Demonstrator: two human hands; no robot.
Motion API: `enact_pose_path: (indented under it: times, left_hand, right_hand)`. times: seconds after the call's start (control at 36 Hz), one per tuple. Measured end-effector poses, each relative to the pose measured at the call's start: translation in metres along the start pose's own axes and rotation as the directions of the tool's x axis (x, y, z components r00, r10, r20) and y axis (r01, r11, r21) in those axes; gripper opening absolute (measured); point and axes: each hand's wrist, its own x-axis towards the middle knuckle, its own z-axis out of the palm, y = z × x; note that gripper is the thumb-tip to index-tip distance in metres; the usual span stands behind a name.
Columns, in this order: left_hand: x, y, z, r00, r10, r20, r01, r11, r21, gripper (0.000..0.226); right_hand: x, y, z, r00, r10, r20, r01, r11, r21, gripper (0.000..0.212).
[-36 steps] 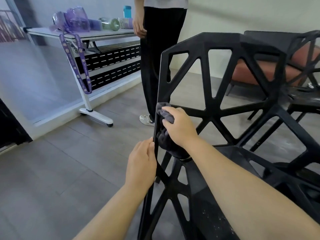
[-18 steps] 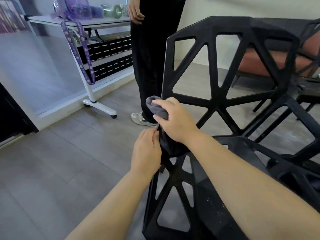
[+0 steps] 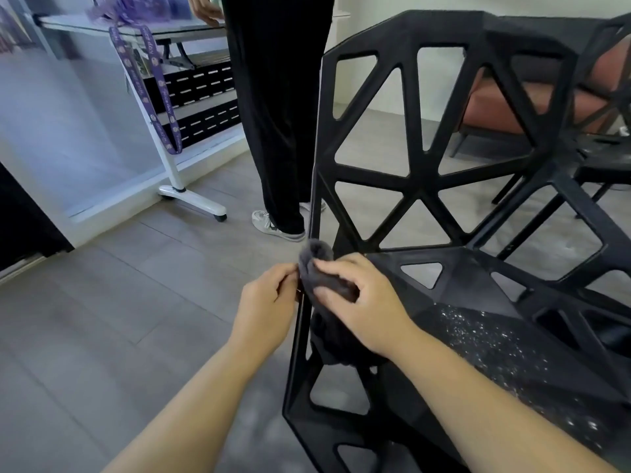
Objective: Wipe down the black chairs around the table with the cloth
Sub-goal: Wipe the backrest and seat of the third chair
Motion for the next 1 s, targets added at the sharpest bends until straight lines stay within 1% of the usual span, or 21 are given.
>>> enact_pose_path:
  times: [0.06, 0.11, 0.17, 0.19, 0.25, 0.28, 0.31, 0.33, 0.36, 0.42, 0.47, 0.56, 0.64, 0.72, 0.78, 0.81, 0.86, 0.94, 1.0]
  left_hand:
    - [-0.002, 0.002, -0.001, 0.998, -0.064, 0.011, 0.065, 0.994, -0.084, 0.026]
    - [-0.003, 0.006, -0.001, 0.993, -0.113, 0.018, 0.115, 0.98, -0.164, 0.029]
    - [-0.002, 0.008, 0.0, 0.991, -0.131, 0.011, 0.13, 0.972, -0.194, 0.03]
    - [-0.002, 0.009, 0.0, 0.991, -0.133, 0.009, 0.132, 0.972, -0.195, 0.03]
    - [-0.001, 0.008, 0.0, 0.988, -0.15, 0.021, 0.151, 0.971, -0.187, 0.028]
    - [-0.002, 0.008, 0.0, 0.986, -0.162, 0.033, 0.166, 0.967, -0.193, 0.028]
    - [-0.003, 0.007, 0.0, 0.984, -0.172, 0.049, 0.179, 0.963, -0.201, 0.028]
    - [-0.003, 0.007, -0.001, 0.982, -0.177, 0.063, 0.186, 0.963, -0.197, 0.027]
    - [-0.004, 0.007, -0.002, 0.982, -0.176, 0.074, 0.186, 0.965, -0.182, 0.028]
    - [-0.005, 0.007, -0.003, 0.983, -0.163, 0.086, 0.174, 0.973, -0.15, 0.028]
    - [-0.006, 0.008, -0.003, 0.984, -0.159, 0.081, 0.168, 0.978, -0.123, 0.027]
    - [-0.006, 0.008, -0.003, 0.984, -0.157, 0.085, 0.166, 0.979, -0.115, 0.025]
    - [-0.008, 0.007, -0.003, 0.981, -0.156, 0.116, 0.172, 0.975, -0.142, 0.025]
    - [-0.011, 0.005, -0.004, 0.981, -0.146, 0.126, 0.166, 0.974, -0.157, 0.026]
    - [-0.014, 0.003, -0.005, 0.982, -0.124, 0.146, 0.146, 0.977, -0.154, 0.028]
    - [-0.015, 0.003, -0.006, 0.982, -0.114, 0.153, 0.136, 0.979, -0.148, 0.027]
    - [-0.017, 0.002, -0.007, 0.982, -0.103, 0.159, 0.125, 0.983, -0.132, 0.025]
    - [-0.017, 0.001, -0.005, 0.985, -0.107, 0.138, 0.126, 0.983, -0.136, 0.023]
    - [-0.016, 0.001, -0.005, 0.986, -0.112, 0.121, 0.13, 0.98, -0.152, 0.02]
  right_hand:
    - [-0.018, 0.004, 0.003, 0.999, -0.009, 0.034, 0.013, 0.994, -0.107, 0.034]
    - [-0.031, 0.005, 0.005, 0.995, -0.041, 0.091, 0.057, 0.984, -0.171, 0.032]
    - [-0.034, 0.001, 0.004, 0.99, -0.069, 0.127, 0.096, 0.97, -0.224, 0.032]
    - [-0.031, -0.003, 0.004, 0.992, -0.067, 0.107, 0.091, 0.967, -0.239, 0.032]
    - [-0.017, -0.008, 0.004, 1.0, -0.013, -0.013, 0.01, 0.979, -0.205, 0.037]
    - [-0.007, -0.01, 0.004, 0.997, 0.038, -0.073, -0.05, 0.986, -0.157, 0.043]
    - [0.002, -0.012, 0.004, 0.99, 0.096, -0.103, -0.107, 0.988, -0.111, 0.051]
    - [0.011, -0.013, 0.006, 0.985, 0.136, -0.105, -0.146, 0.984, -0.1, 0.058]
    - [0.018, -0.012, 0.008, 0.984, 0.154, -0.09, -0.166, 0.977, -0.137, 0.059]
    - [0.025, -0.006, 0.014, 0.984, 0.17, -0.059, -0.179, 0.949, -0.259, 0.055]
    - [0.021, -0.002, 0.02, 0.979, 0.202, -0.037, -0.204, 0.929, -0.31, 0.052]
    - [0.002, 0.0, 0.025, 0.987, 0.162, -0.008, -0.156, 0.929, -0.335, 0.052]
    - [-0.027, 0.001, 0.022, 0.99, 0.099, 0.096, -0.052, 0.913, -0.405, 0.053]
    - [-0.055, 0.0, 0.018, 0.981, -0.028, 0.192, 0.114, 0.884, -0.453, 0.057]
    - [-0.067, 0.001, 0.017, 0.967, -0.15, 0.204, 0.234, 0.834, -0.5, 0.05]
    - [-0.069, 0.001, 0.018, 0.961, -0.192, 0.198, 0.27, 0.807, -0.525, 0.048]
    - [-0.068, 0.0, 0.02, 0.966, -0.209, 0.155, 0.26, 0.805, -0.534, 0.047]
    - [-0.063, -0.005, 0.026, 0.988, -0.148, 0.053, 0.155, 0.855, -0.496, 0.047]
    - [-0.063, -0.004, 0.028, 0.989, -0.135, 0.059, 0.147, 0.868, -0.475, 0.046]
